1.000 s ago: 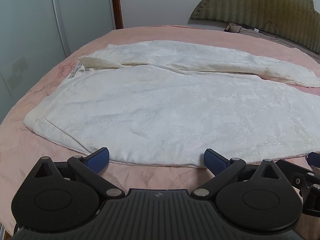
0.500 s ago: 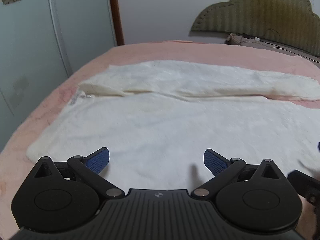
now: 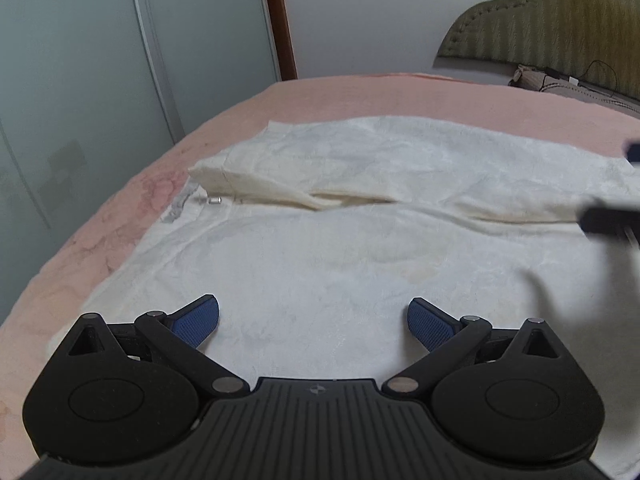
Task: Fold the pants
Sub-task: 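Reach the right gripper to the white pants leg and close on it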
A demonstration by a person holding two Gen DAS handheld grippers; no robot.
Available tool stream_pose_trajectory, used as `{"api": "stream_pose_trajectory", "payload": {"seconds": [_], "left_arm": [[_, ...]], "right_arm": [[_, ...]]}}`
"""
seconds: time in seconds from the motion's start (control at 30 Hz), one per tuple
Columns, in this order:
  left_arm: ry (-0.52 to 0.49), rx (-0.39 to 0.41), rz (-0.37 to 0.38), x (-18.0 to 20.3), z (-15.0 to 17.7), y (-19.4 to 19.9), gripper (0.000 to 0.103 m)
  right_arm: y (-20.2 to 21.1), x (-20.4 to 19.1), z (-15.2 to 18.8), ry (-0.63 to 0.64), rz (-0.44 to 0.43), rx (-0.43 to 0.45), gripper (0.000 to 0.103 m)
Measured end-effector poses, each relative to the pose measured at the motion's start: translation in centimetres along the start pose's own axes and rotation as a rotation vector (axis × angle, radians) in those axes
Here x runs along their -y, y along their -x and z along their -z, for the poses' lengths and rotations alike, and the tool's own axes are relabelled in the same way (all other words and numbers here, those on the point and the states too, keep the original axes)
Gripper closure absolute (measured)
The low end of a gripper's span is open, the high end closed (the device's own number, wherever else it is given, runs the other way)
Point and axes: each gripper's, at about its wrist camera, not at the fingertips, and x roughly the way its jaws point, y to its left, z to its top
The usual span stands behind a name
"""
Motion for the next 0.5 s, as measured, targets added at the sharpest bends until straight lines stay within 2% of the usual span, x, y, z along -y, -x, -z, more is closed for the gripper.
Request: {"api": "stream_pose_trajectory", "payload": {"seconds": [0.07, 0.2, 0.3, 0.47, 0.5], "left_arm": [[-0.006, 0.011, -0.001, 0.0, 0.4, -0.2, 0.000], [-0.030, 0.059, -0.018, 0.7, 1.2, -0.1, 0.000], [-0.050, 0.080, -0.036, 1.2, 1.5, 0.2, 0.000], [-0.003, 0.061, 0.012, 0.3, 1.3, -0.4, 0.000], [0.009, 0.056, 0.022, 0.1, 1.3, -0.5, 0.000]], "right_arm": [[-2.8, 1.2, -1.7, 0.005, -0.027, -0.008, 0.000], [-8.0, 3.7, -4.6, -0.023, -0.022, -0.041, 0.000], [-11.8, 6.2, -6.5, -0.125, -0.074, -0.073, 0.000], [-17.6, 9.2, -8.1, -0.281, -0.148, -0.114, 0.001], [-18.4, 9.3, -8.2, -0.287, -0.157, -0.123, 0.008]]}}
